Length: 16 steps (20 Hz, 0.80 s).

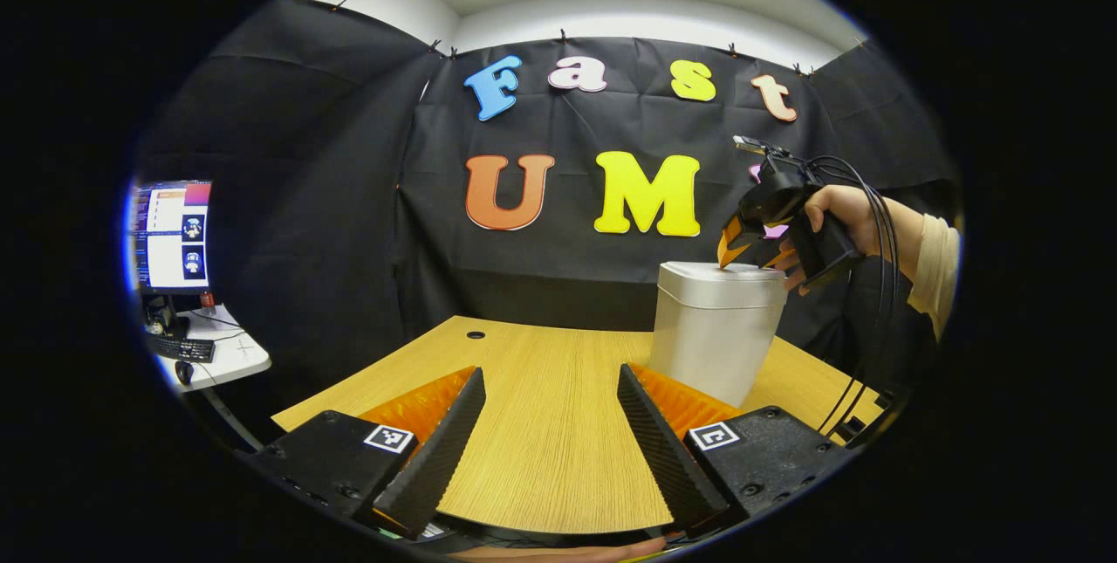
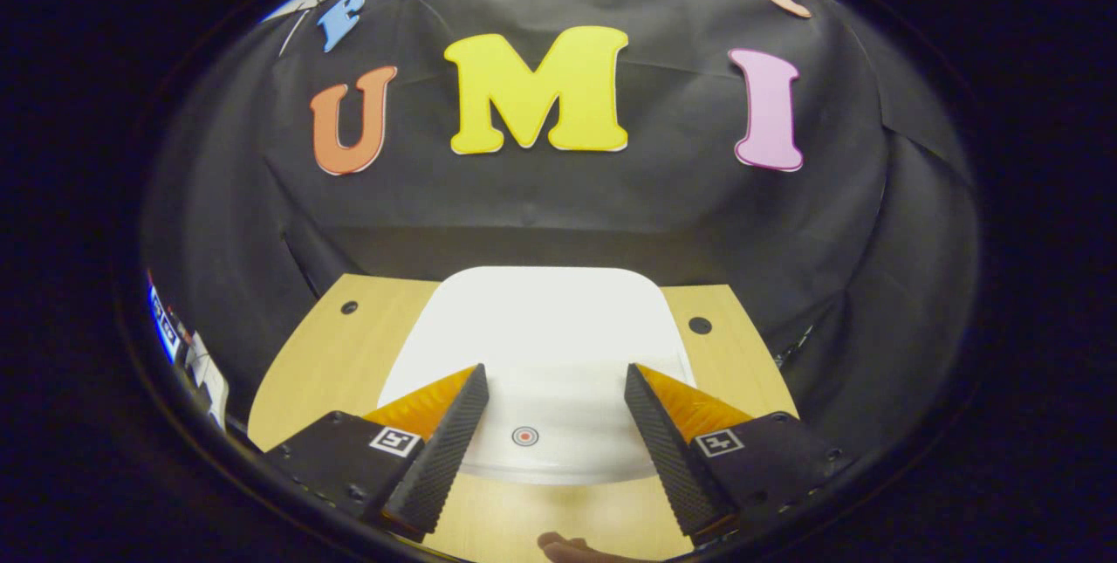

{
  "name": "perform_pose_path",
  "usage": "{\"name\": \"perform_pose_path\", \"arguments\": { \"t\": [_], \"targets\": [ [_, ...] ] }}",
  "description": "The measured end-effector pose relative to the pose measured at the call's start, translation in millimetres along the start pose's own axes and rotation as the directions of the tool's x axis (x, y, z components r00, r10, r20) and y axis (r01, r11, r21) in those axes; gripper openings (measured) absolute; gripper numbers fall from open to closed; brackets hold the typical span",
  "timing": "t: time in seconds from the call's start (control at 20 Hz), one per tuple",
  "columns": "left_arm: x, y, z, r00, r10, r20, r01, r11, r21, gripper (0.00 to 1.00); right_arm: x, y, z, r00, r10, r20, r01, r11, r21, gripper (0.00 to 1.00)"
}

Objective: Press the lid of the desktop garbage bin to open it, pick up the crumpled paper on the desktop and throw it into the bin, then pick up the pop can on the desktop and drop it into the bin, and finally close the garbage bin lid.

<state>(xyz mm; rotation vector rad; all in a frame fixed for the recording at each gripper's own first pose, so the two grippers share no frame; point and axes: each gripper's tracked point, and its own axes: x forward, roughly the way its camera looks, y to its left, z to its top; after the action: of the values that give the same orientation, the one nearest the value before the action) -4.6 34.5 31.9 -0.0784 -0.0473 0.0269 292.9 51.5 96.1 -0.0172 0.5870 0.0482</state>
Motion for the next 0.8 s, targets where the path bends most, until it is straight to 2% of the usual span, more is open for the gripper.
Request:
{"name": "perform_pose_path", "arguments": {
  "t": [0.15, 0.3, 0.45, 0.55, 0.65, 0.8],
  "targets": [
    [-2.2, -5.0, 3.2, 1.000, -0.014, 0.011, 0.014, 1.000, 0.001, 0.98, 1.0, 0.9, -3.7, 1.000, -0.008, -0.009, 0.008, 0.999, 0.032, 1.00],
    [-4.7, -10.3, 3.6, 0.999, -0.029, 0.015, 0.029, 1.000, 0.007, 0.98, 0.4, 1.3, -1.2, 0.998, -0.015, 0.069, 0.012, 0.999, 0.038, 0.99],
    [-6.4, -14.7, 3.8, 0.999, -0.044, 0.017, 0.044, 0.999, 0.012, 0.98, -0.6, 1.5, 5.7, 0.987, -0.034, 0.157, 0.019, 0.995, 0.096, 0.99],
    [-7.8, -13.8, 5.5, 0.999, -0.048, 0.024, 0.047, 0.999, 0.016, 0.98, 1.6, 2.7, 7.8, 0.980, -0.034, 0.194, 0.015, 0.995, 0.101, 0.95],
    [-6.3, -10.9, 6.2, 0.999, -0.041, 0.028, 0.041, 0.999, 0.010, 0.98, 2.1, 1.6, 8.7, 0.970, -0.051, 0.238, 0.020, 0.991, 0.129, 0.97],
    [-2.4, -4.7, 4.5, 0.999, -0.024, 0.024, 0.024, 1.000, -0.004, 0.98, -1.3, 0.5, 4.1, 0.953, -0.055, 0.299, 0.026, 0.995, 0.100, 0.99]
  ]
}}
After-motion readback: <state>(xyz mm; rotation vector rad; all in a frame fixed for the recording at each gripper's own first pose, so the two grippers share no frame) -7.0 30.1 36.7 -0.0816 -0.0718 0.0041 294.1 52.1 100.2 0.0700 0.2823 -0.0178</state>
